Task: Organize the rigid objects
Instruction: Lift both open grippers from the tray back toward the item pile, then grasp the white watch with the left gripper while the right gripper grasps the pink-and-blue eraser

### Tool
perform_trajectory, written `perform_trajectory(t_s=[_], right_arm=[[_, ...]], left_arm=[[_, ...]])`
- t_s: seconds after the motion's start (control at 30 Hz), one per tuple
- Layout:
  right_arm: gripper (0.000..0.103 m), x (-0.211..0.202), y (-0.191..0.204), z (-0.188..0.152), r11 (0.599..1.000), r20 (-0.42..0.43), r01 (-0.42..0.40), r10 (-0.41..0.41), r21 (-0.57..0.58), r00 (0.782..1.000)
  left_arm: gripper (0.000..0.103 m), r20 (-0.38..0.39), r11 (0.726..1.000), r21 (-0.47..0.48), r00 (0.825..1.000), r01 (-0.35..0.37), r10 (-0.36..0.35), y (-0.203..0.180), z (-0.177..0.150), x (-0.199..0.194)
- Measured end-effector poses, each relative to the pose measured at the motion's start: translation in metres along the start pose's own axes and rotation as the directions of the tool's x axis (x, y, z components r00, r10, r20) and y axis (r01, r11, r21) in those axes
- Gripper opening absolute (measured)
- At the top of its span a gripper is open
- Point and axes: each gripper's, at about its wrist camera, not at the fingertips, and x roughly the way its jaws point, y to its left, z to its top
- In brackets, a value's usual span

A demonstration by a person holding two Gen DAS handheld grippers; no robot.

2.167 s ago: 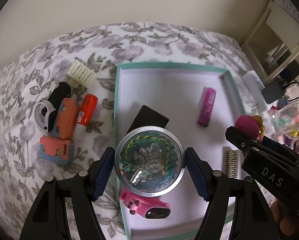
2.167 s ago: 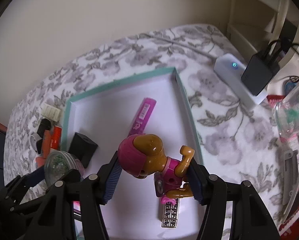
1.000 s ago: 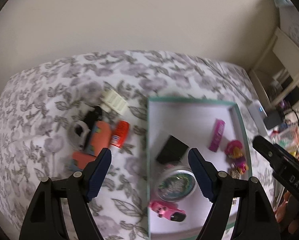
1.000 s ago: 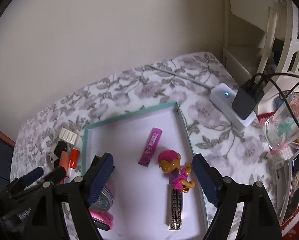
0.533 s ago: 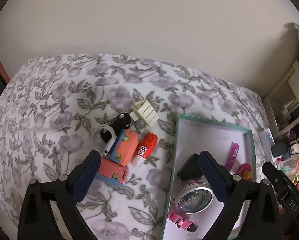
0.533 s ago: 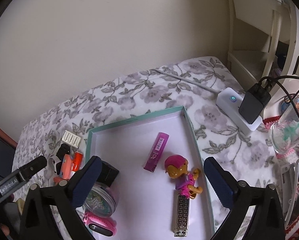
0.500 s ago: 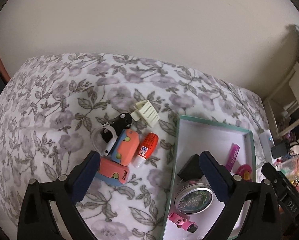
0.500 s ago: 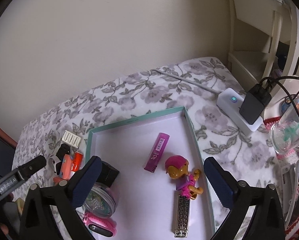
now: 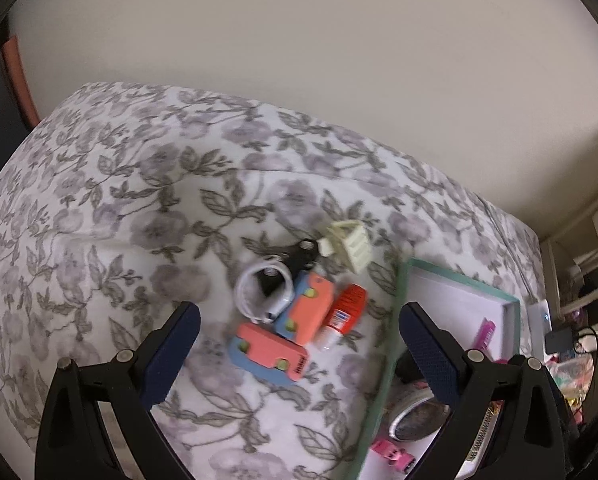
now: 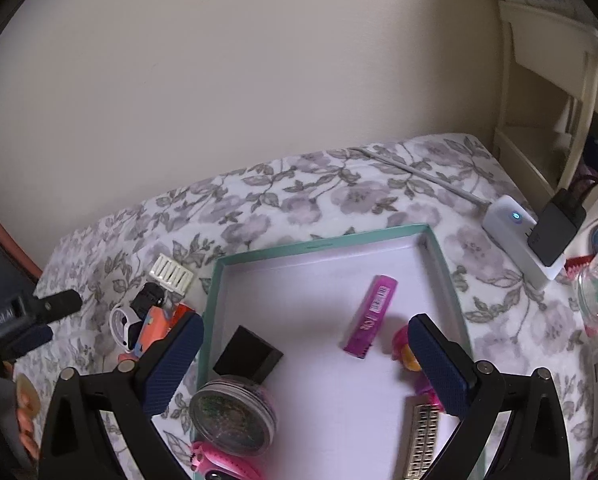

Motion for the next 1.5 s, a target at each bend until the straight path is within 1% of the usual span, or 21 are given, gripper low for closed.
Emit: perform_trajectory(t_s=[0.1,0.2,0.3,0.33,0.43,0.53,0.63,0.77,0.9,1.03,1.13,1.23,1.37,1.5], right_arm=[[0.103,0.003,0.018,-0.003,0.999,-0.002,0.007,-0.007,-0.05,1.0],[0.103,0.007,0.044,-0.008,0.993,-0.018,-0.05,0.048,-0.11,0.999],[0.103,0.013,0.068,-0.013,0.984,-0.037,-0.122,0.118,-0.129,0.992],[0.103,0.016,0.075,-0.015,0.983,-0.046,-0.129,0.124,-0.134,0.991],[0.103,0.03,0.103,-0.025,0.978,-0.086,-0.126,0.112,-0.169,0.99],[0.103,0.042,0.126,-0.037,0.968,-0.124,-0.147,0.124,-0.201,0.984],[0.103,0.052,0.146,-0.05,0.956,-0.152,-0.164,0.129,-0.243,0.98],[0.103,0.072,0.169,-0.069,0.94,-0.204,-0.172,0.115,-0.293,0.972],[0.103,0.086,0.185,-0.083,0.921,-0.233,-0.174,0.094,-0.349,0.968],[0.102,0.097,0.191,-0.089,0.913,-0.248,-0.171,0.081,-0.37,0.965],[0.101,0.107,0.195,-0.094,0.906,-0.264,-0.177,0.076,-0.385,0.962],[0.101,0.112,0.198,-0.096,0.902,-0.258,-0.158,0.054,-0.403,0.965],[0.101,0.116,0.202,-0.099,0.893,-0.255,-0.155,0.047,-0.423,0.966],[0.097,0.118,0.2,-0.097,0.901,-0.247,-0.157,0.058,-0.405,0.967]], left_arm=[[0.1,0.0,0.999,-0.028,1.0,-0.023,0.023,0.018,0.005,0.002],[0.1,0.006,0.997,-0.064,0.999,-0.052,0.053,0.04,0.011,0.004],[0.1,0.006,0.992,-0.1,0.997,-0.081,0.082,0.062,0.015,0.006],[0.1,0.003,0.99,-0.11,0.996,-0.088,0.089,0.069,0.016,0.007],[0.1,-0.017,0.984,-0.142,0.994,-0.112,0.11,0.088,0.018,0.012],[0.1,-0.048,0.979,-0.158,0.992,-0.127,0.12,0.101,0.017,0.021],[0.1,-0.082,0.98,-0.158,0.991,-0.122,0.11,0.107,0.016,0.031],[0.1,-0.123,0.979,-0.145,0.985,-0.142,0.124,0.109,0.013,0.043],[0.1,-0.143,0.982,-0.126,0.982,-0.143,0.124,0.11,0.012,0.056],[0.1,-0.162,0.986,-0.121,0.983,-0.111,0.091,0.109,0.012,0.065],[0.1,-0.172,0.986,-0.109,0.98,-0.123,0.103,0.11,0.013,0.069],[0.1,-0.175,0.985,-0.111,0.978,-0.133,0.112,0.115,0.013,0.069],[0.1,-0.182,0.984,-0.115,0.977,-0.137,0.114,0.12,0.013,0.071],[0.1,-0.192,0.985,-0.115,0.976,-0.127,0.104,0.119,0.013,0.074]])
